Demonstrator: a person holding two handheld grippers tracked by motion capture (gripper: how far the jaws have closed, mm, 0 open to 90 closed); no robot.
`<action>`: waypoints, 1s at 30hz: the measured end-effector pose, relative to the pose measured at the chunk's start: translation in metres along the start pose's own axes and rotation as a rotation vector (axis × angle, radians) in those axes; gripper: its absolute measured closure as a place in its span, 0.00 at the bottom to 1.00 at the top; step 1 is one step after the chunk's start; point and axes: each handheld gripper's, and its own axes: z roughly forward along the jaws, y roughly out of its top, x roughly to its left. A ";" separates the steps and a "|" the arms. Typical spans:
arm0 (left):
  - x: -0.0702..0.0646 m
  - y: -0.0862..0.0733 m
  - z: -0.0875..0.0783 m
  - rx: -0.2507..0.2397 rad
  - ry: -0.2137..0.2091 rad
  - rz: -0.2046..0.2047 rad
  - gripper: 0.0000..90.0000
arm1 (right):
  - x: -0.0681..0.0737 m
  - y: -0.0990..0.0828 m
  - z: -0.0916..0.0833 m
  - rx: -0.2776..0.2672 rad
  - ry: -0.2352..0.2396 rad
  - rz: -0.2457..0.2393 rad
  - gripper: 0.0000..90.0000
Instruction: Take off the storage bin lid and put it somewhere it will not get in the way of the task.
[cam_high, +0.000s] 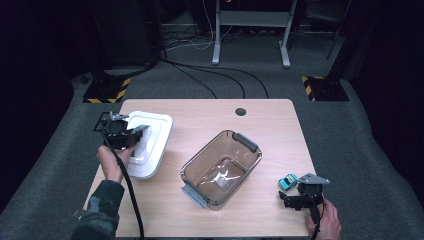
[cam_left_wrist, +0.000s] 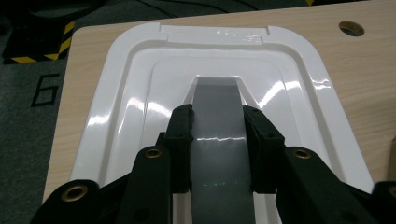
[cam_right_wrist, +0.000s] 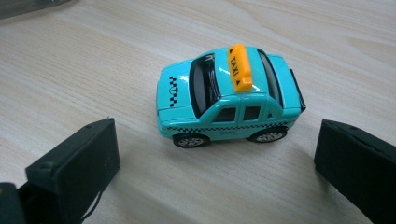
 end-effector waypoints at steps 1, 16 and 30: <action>0.002 -0.001 0.002 0.008 0.004 -0.009 0.74 | 0.000 0.000 0.000 0.000 0.000 0.000 0.00; 0.018 -0.024 0.030 0.069 0.027 -0.039 0.74 | 0.000 0.000 0.000 0.000 0.000 0.000 0.00; 0.028 -0.050 0.048 0.074 0.059 -0.063 0.74 | 0.000 0.000 0.000 0.000 0.000 0.000 0.00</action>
